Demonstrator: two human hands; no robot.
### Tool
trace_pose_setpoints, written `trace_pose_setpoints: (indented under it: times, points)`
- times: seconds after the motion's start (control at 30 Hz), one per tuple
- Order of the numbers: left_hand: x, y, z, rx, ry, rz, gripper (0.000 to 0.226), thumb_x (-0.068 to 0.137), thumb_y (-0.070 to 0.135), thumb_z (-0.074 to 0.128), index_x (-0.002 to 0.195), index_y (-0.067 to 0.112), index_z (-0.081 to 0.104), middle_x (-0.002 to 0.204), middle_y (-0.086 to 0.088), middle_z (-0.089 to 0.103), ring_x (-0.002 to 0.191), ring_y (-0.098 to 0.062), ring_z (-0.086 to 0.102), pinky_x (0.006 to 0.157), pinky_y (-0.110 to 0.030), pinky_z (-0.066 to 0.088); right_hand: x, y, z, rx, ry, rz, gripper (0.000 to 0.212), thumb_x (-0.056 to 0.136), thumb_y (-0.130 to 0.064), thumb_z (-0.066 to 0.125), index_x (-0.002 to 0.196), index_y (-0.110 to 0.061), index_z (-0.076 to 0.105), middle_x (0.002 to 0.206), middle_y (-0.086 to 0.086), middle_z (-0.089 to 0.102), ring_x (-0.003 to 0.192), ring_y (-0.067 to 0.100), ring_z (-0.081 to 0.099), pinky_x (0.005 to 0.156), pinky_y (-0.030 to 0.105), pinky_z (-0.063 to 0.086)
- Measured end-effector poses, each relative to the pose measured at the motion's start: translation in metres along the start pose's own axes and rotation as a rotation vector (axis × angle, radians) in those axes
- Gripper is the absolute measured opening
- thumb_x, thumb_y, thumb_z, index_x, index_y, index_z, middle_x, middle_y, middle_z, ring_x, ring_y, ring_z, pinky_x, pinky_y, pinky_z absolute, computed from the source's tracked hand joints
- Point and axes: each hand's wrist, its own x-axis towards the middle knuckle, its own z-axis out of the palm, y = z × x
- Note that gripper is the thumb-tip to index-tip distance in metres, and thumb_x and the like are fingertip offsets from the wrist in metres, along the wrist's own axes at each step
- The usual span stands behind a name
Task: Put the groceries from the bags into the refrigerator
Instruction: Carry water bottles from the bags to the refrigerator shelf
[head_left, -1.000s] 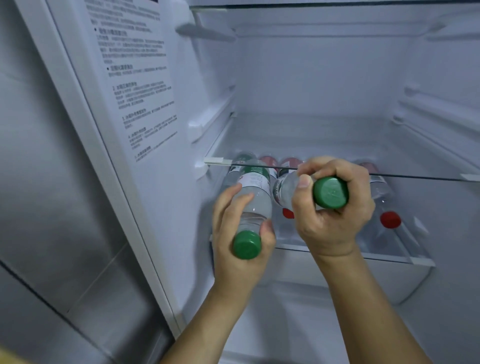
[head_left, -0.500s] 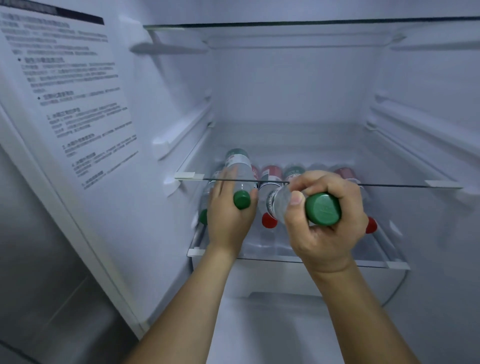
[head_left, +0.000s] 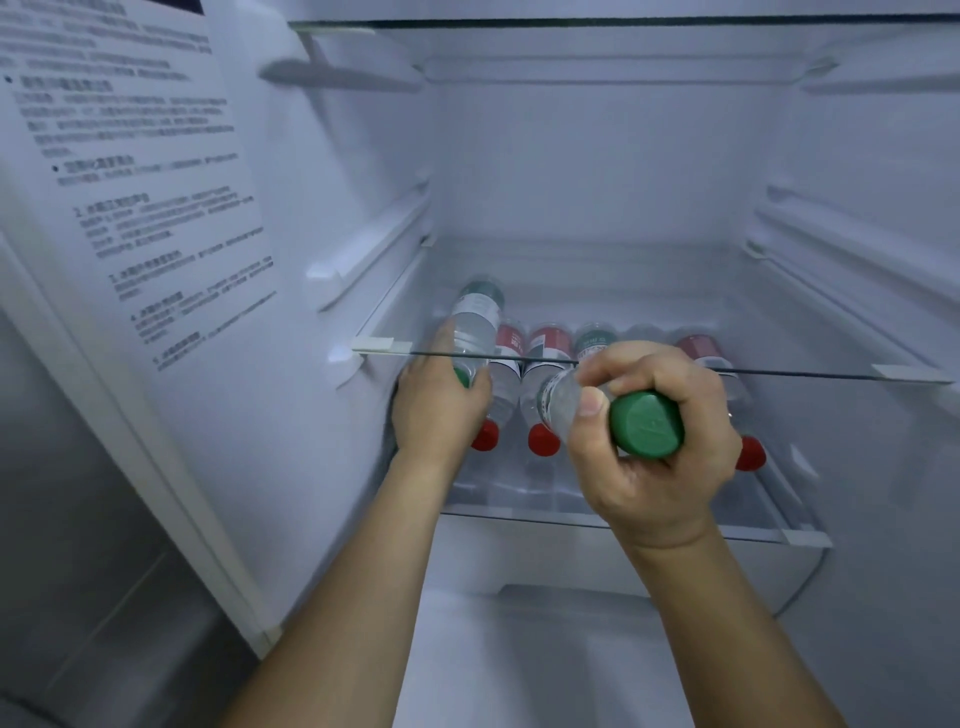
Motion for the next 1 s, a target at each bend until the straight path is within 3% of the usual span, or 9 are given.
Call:
trace_pose_setpoints:
  times: [0.17, 0.27, 0.37, 0.43, 0.57, 0.63, 0.7, 0.83, 1.0]
  points:
    - [-0.019, 0.003, -0.002, 0.191, 0.046, 0.057, 0.067, 0.079, 0.033, 0.054, 0.143, 0.012, 0.045, 0.133, -0.014, 0.055, 0.122, -0.035, 0.048, 0.108, -0.043, 0.036, 0.0, -0.001, 0.001, -0.01, -0.016, -0.019, 0.01, 0.086, -0.01, 0.058, 0.084, -0.009, 0.049, 0.077, 0.006, 0.06, 0.066, 0.026, 0.061, 0.064, 0.038, 0.05]
    - [-0.047, 0.022, -0.009, 0.226, 0.145, 0.074, 0.044, 0.081, 0.035, 0.055, 0.12, 0.015, 0.061, 0.119, -0.011, 0.055, 0.111, -0.035, 0.047, 0.098, -0.043, 0.037, 0.0, -0.001, 0.001, -0.011, -0.018, -0.013, 0.01, 0.085, -0.009, 0.059, 0.083, -0.009, 0.049, 0.073, 0.012, 0.063, 0.065, 0.027, 0.061, 0.063, 0.038, 0.05]
    - [-0.057, 0.045, -0.023, -0.122, -0.06, -0.024, 0.009, 0.087, 0.026, 0.064, 0.088, 0.018, 0.067, 0.098, -0.003, 0.064, 0.096, -0.025, 0.057, 0.083, -0.036, 0.047, -0.001, -0.004, 0.004, 0.022, -0.031, -0.035, 0.011, 0.083, -0.007, 0.059, 0.082, -0.008, 0.049, 0.075, 0.01, 0.063, 0.065, 0.027, 0.061, 0.061, 0.04, 0.051]
    - [-0.052, 0.056, -0.032, -0.22, -0.171, -0.061, 0.013, 0.088, 0.021, 0.062, 0.077, 0.016, 0.064, 0.078, 0.0, 0.069, 0.08, -0.022, 0.064, 0.069, -0.035, 0.051, -0.002, -0.006, 0.008, 0.041, -0.052, -0.064, 0.01, 0.083, -0.007, 0.059, 0.081, -0.007, 0.049, 0.075, 0.009, 0.063, 0.065, 0.027, 0.061, 0.061, 0.039, 0.051]
    - [-0.036, 0.066, -0.043, -0.389, -0.511, -0.336, 0.02, 0.096, 0.031, 0.054, 0.087, 0.017, 0.065, 0.064, 0.003, 0.068, 0.071, -0.022, 0.06, 0.073, -0.038, 0.05, -0.004, -0.007, 0.009, 0.053, -0.071, -0.078, 0.011, 0.085, -0.007, 0.059, 0.08, -0.007, 0.049, 0.069, 0.018, 0.062, 0.063, 0.032, 0.059, 0.058, 0.043, 0.049]
    - [-0.031, 0.059, -0.039, -0.523, -0.72, -0.465, 0.033, 0.094, 0.048, 0.053, 0.101, 0.019, 0.067, 0.08, -0.007, 0.073, 0.082, -0.029, 0.063, 0.077, -0.042, 0.049, -0.006, -0.007, 0.007, 0.049, -0.077, -0.079, 0.011, 0.085, -0.007, 0.059, 0.08, -0.007, 0.049, 0.07, 0.018, 0.062, 0.064, 0.031, 0.06, 0.06, 0.043, 0.049]
    - [-0.029, 0.052, -0.031, -0.639, -0.846, -0.483, 0.047, 0.087, 0.059, 0.056, 0.111, 0.021, 0.068, 0.105, -0.016, 0.071, 0.103, -0.035, 0.064, 0.094, -0.045, 0.045, -0.008, -0.008, 0.006, 0.043, -0.1, -0.091, 0.012, 0.085, -0.008, 0.059, 0.081, -0.007, 0.048, 0.071, 0.017, 0.062, 0.065, 0.031, 0.061, 0.061, 0.042, 0.05]
    - [-0.034, 0.053, -0.025, -0.764, -0.85, -0.483, 0.049, 0.082, 0.058, 0.061, 0.108, 0.019, 0.07, 0.104, -0.016, 0.064, 0.105, -0.033, 0.06, 0.108, -0.052, 0.04, -0.015, -0.009, 0.0, 0.025, -0.127, -0.103, 0.014, 0.088, -0.014, 0.057, 0.084, -0.009, 0.045, 0.073, 0.019, 0.063, 0.07, 0.034, 0.062, 0.068, 0.04, 0.051]
    - [-0.04, 0.058, -0.02, -0.903, -0.811, -0.531, 0.04, 0.08, 0.054, 0.062, 0.101, 0.02, 0.069, 0.089, -0.009, 0.067, 0.089, -0.027, 0.063, 0.079, -0.038, 0.053, -0.024, -0.007, -0.008, 0.009, -0.126, -0.091, 0.018, 0.092, -0.021, 0.054, 0.086, -0.009, 0.043, 0.083, 0.019, 0.065, 0.082, 0.033, 0.06, 0.083, 0.033, 0.048]
